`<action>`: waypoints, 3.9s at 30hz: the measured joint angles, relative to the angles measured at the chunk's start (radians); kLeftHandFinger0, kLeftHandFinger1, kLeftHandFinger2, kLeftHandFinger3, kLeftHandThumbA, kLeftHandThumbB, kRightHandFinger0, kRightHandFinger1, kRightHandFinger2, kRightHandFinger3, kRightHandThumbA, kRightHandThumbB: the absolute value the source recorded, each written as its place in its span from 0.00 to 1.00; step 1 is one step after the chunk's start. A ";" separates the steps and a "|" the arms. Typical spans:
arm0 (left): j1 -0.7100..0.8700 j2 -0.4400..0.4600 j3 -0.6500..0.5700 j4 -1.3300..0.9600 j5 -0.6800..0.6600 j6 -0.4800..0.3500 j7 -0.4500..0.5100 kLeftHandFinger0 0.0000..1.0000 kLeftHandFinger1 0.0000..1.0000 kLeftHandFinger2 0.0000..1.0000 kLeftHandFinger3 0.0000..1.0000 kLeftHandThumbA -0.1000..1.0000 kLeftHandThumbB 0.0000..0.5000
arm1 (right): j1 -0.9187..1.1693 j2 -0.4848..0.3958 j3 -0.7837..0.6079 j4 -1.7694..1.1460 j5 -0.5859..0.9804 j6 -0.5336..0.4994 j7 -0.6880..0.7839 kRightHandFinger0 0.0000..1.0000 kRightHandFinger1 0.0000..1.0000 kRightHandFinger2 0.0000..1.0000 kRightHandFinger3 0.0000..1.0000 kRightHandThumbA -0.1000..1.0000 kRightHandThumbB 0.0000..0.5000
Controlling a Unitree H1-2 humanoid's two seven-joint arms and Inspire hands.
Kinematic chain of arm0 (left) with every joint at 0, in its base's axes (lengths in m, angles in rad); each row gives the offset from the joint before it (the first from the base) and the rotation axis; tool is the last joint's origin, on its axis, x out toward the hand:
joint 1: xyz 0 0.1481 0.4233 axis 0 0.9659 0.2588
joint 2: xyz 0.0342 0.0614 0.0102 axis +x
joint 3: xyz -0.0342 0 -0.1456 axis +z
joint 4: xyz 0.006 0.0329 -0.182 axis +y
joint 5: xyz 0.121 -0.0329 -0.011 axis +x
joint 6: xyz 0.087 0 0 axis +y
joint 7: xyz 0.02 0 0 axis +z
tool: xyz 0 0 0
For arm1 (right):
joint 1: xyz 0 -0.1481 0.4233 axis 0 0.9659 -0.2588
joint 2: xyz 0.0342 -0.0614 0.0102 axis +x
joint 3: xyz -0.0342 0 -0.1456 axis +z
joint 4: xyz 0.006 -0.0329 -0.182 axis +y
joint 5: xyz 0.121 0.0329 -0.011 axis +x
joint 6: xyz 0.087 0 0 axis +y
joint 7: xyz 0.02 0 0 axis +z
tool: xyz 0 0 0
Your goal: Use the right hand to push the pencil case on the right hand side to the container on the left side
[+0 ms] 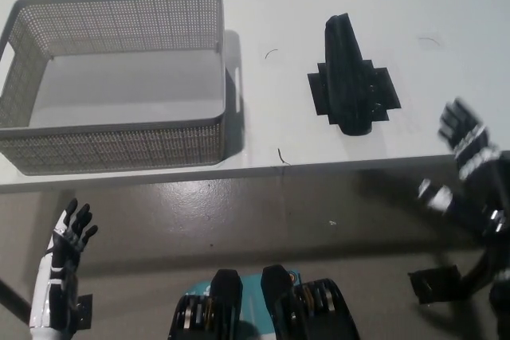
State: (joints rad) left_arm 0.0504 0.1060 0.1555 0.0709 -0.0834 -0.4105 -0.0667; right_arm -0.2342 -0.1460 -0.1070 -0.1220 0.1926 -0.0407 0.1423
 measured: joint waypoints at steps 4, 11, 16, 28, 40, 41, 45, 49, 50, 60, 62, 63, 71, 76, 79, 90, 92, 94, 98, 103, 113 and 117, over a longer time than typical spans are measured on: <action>0.002 0.000 0.002 -0.001 0.000 -0.008 -0.002 1.00 1.00 1.00 1.00 1.00 0.55 | -0.088 -0.019 -0.025 0.057 0.007 0.000 0.000 1.00 1.00 1.00 1.00 1.00 0.37; 0.003 -0.001 0.008 -0.001 -0.002 -0.016 -0.012 1.00 1.00 1.00 1.00 1.00 0.53 | -0.266 -0.047 -0.045 0.193 0.022 0.003 -0.002 1.00 1.00 1.00 1.00 1.00 0.27; 0.003 -0.001 0.010 -0.001 -0.003 -0.019 -0.015 1.00 1.00 1.00 1.00 1.00 0.55 | -0.380 -0.065 -0.047 0.329 0.021 0.004 -0.004 1.00 1.00 1.00 1.00 1.00 0.38; 0.004 -0.003 0.010 -0.003 -0.003 -0.019 -0.019 1.00 1.00 1.00 1.00 1.00 0.54 | -0.672 -0.084 -0.043 0.935 -0.001 -0.084 -0.002 1.00 1.00 1.00 1.00 1.00 0.27; 0.004 -0.003 0.012 -0.005 -0.003 -0.020 -0.025 1.00 1.00 1.00 1.00 1.00 0.56 | -0.926 -0.079 -0.056 1.423 -0.003 -0.197 -0.019 1.00 1.00 1.00 1.00 1.00 0.37; 0.004 -0.003 0.013 -0.005 -0.003 -0.020 -0.026 1.00 1.00 1.00 1.00 1.00 0.56 | -0.934 -0.076 -0.060 1.441 -0.003 -0.201 -0.021 1.00 1.00 1.00 1.00 1.00 0.38; 0.004 -0.008 0.012 -0.005 -0.003 -0.020 -0.028 1.00 1.00 1.00 1.00 1.00 0.56 | -0.946 -0.061 -0.073 1.488 -0.002 -0.212 -0.029 1.00 1.00 1.00 1.00 1.00 0.39; 0.003 -0.016 0.012 -0.007 -0.003 -0.020 -0.028 1.00 1.00 1.00 1.00 1.00 0.58 | -0.944 -0.035 -0.068 1.520 -0.006 -0.215 -0.037 1.00 1.00 1.00 1.00 1.00 0.38; 0.003 -0.017 0.012 -0.009 -0.003 -0.020 -0.029 1.00 1.00 1.00 1.00 1.00 0.58 | -0.944 -0.030 -0.067 1.524 -0.006 -0.215 -0.039 1.00 1.00 1.00 1.00 1.00 0.38; 0.002 -0.018 0.016 -0.027 -0.014 -0.020 -0.040 1.00 1.00 1.00 1.00 1.00 0.62 | -0.917 0.014 -0.067 1.543 -0.007 -0.215 -0.053 1.00 1.00 1.00 1.00 1.00 0.44; 0.002 -0.018 0.016 -0.029 -0.015 -0.020 -0.040 1.00 1.00 1.00 1.00 1.00 0.63 | -0.910 0.014 -0.064 1.546 -0.008 -0.215 -0.055 1.00 1.00 1.00 1.00 1.00 0.44; 0.002 -0.018 0.016 -0.030 -0.016 -0.020 -0.040 1.00 1.00 1.00 1.00 1.00 0.63 | -0.908 0.014 -0.063 1.548 -0.009 -0.215 -0.056 1.00 1.00 1.00 1.00 1.00 0.45; -0.003 -0.018 0.015 -0.043 -0.029 -0.020 -0.040 1.00 1.00 1.00 1.00 1.00 0.71 | -0.898 0.015 -0.069 1.550 -0.006 -0.215 -0.053 1.00 1.00 1.00 1.00 1.00 0.43; -0.006 -0.018 0.015 -0.045 -0.042 -0.020 -0.046 1.00 1.00 1.00 1.00 1.00 0.76 | -0.896 0.016 -0.073 1.550 -0.004 -0.215 -0.052 1.00 1.00 1.00 1.00 1.00 0.40; -0.008 -0.018 0.016 -0.045 -0.055 -0.020 -0.055 1.00 1.00 1.00 1.00 1.00 0.80 | -0.891 0.020 -0.080 1.550 -0.004 -0.215 -0.052 1.00 1.00 1.00 1.00 1.00 0.44; -0.011 -0.020 0.019 -0.065 -0.067 -0.021 -0.075 1.00 1.00 1.00 1.00 1.00 0.77 | -0.877 0.060 -0.081 1.552 -0.004 -0.215 -0.050 1.00 1.00 1.00 1.00 1.00 0.46; -0.011 -0.020 0.021 -0.066 -0.068 -0.021 -0.077 1.00 1.00 1.00 1.00 1.00 0.76 | -0.877 0.065 -0.081 1.552 -0.004 -0.215 -0.050 1.00 1.00 1.00 1.00 1.00 0.46; -0.010 -0.020 0.025 -0.070 -0.072 -0.021 -0.081 1.00 1.00 1.00 1.00 1.00 0.76 | -0.877 0.073 -0.080 1.553 -0.004 -0.215 -0.050 1.00 1.00 1.00 1.00 1.00 0.44; -0.011 -0.020 0.033 -0.079 -0.074 -0.021 -0.088 1.00 1.00 1.00 1.00 1.00 0.81 | -0.877 0.084 -0.078 1.553 -0.005 -0.215 -0.050 1.00 1.00 1.00 1.00 1.00 0.38; -0.010 -0.021 0.034 -0.089 -0.076 -0.021 -0.094 1.00 1.00 1.00 1.00 1.00 0.79 | -0.877 0.105 -0.076 1.553 -0.005 -0.215 -0.050 1.00 1.00 1.00 1.00 1.00 0.42; -0.011 -0.021 0.035 -0.103 -0.087 -0.022 -0.108 1.00 1.00 1.00 1.00 1.00 0.78 | -0.881 0.178 -0.081 1.553 -0.003 -0.214 -0.050 1.00 1.00 1.00 1.00 1.00 0.49; -0.011 -0.021 0.036 -0.108 -0.090 -0.022 -0.112 1.00 1.00 1.00 1.00 1.00 0.81 | -0.883 0.199 -0.075 1.553 -0.005 -0.214 -0.051 1.00 1.00 1.00 1.00 1.00 0.48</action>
State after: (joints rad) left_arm 0.0394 0.0852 0.1912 -0.0373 -0.1732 -0.4326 -0.1786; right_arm -1.1170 0.0531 -0.1820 1.4309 0.1873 -0.2547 0.0909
